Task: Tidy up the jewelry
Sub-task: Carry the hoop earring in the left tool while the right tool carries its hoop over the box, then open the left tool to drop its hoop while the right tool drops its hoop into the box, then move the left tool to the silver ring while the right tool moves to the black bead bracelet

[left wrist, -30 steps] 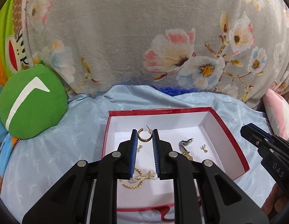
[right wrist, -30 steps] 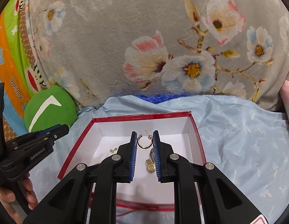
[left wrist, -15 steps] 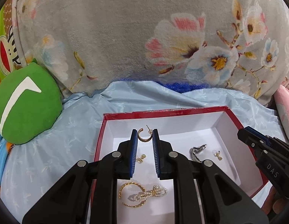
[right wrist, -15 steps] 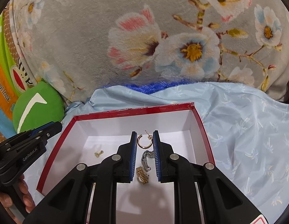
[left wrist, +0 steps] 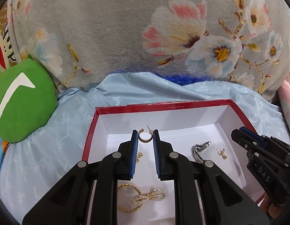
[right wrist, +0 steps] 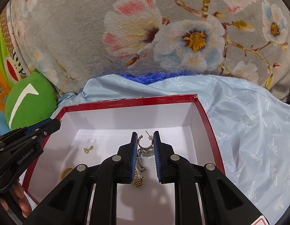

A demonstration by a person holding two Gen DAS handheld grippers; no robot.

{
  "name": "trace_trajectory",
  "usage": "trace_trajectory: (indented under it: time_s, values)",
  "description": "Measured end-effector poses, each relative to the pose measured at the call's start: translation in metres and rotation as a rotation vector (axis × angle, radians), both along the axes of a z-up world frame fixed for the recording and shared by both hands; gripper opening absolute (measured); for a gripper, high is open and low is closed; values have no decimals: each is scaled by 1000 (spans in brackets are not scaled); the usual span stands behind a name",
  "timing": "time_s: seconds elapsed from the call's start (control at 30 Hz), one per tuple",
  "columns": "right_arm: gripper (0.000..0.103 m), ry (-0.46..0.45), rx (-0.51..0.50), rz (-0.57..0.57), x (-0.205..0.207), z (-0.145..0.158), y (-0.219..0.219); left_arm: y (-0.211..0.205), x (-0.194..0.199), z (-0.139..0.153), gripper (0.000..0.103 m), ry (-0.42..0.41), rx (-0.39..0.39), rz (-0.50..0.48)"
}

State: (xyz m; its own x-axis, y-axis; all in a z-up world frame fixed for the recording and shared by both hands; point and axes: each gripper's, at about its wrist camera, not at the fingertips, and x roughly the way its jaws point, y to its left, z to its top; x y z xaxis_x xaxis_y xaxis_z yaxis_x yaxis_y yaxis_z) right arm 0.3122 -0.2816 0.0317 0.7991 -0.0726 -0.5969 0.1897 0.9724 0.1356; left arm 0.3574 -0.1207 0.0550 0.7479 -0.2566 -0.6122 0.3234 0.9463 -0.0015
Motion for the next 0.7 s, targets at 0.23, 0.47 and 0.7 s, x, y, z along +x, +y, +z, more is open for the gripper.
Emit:
trace_trajectory:
  time_s: [0.23,0.47,0.7]
  values:
    - [16,-3,-8,-1,2,-3,2,0,6,-8,17,20,-1,18]
    - [19,-17,-9,-8,-6,-1,1,15,6,-9,58,18,-26,81]
    - [19,-35,5,1,-37,4,5,36,-20,-6,58,22,-36,96]
